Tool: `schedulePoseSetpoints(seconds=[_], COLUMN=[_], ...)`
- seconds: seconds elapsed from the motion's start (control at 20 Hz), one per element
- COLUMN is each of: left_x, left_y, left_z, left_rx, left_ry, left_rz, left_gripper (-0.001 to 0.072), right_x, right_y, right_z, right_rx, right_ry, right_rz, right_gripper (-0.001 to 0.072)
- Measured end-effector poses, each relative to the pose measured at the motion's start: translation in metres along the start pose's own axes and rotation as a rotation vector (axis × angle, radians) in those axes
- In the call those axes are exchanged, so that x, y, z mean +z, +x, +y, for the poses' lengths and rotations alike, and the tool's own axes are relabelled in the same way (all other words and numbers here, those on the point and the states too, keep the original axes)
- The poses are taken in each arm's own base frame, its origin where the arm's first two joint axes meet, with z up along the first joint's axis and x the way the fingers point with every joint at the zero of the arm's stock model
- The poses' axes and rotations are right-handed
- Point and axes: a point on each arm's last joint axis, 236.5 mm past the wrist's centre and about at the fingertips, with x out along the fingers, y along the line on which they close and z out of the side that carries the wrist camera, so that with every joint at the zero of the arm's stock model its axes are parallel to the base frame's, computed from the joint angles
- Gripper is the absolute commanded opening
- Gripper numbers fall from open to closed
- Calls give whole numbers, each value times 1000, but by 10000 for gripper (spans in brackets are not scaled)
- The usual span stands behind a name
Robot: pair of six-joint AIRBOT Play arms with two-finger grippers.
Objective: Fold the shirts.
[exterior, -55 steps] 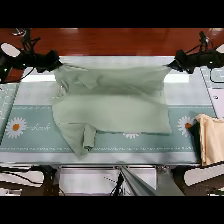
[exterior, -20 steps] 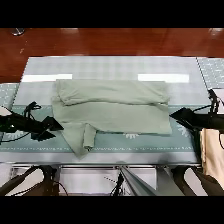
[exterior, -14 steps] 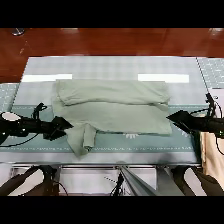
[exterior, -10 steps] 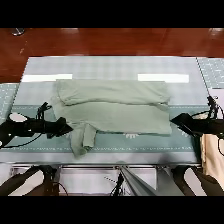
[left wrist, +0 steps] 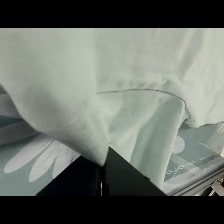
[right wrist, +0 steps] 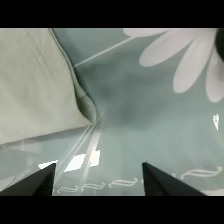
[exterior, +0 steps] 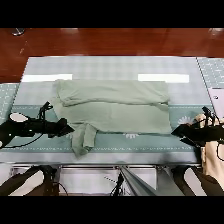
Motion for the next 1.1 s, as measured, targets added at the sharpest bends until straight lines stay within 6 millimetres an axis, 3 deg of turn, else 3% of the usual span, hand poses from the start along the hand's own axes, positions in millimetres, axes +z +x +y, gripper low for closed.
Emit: schedulePoseSetpoints(seconds=[0.3,0.5,0.55,0.6,0.65,0.9,1.1], left_x=[0,1,3,3,4,14,49], left_y=[0,0,0,0,0,-6,-32], left_z=[-1,-1,-1,-2,-3,-15,-44], left_rx=[-4,-4,-4,-9,-11,-43,-76], left_ry=[2,0,-1,-4,-6,0,74], left_rz=[1,-6,-11,-14,-18,-39,-110], left_gripper=[24,24,24,24,24,24,24], right_x=[7,23,29,36,42,57,95], right_y=[20,33,34,35,37,24,-9], right_z=[11,39,44,46,47,67,78], right_rx=[77,217,244,257,263,334,319], right_ry=[49,108,116,118,115,-4,-106], right_rz=[61,65,61,50,43,43,-35], right_gripper=[626,621,539,256,26,22,22])
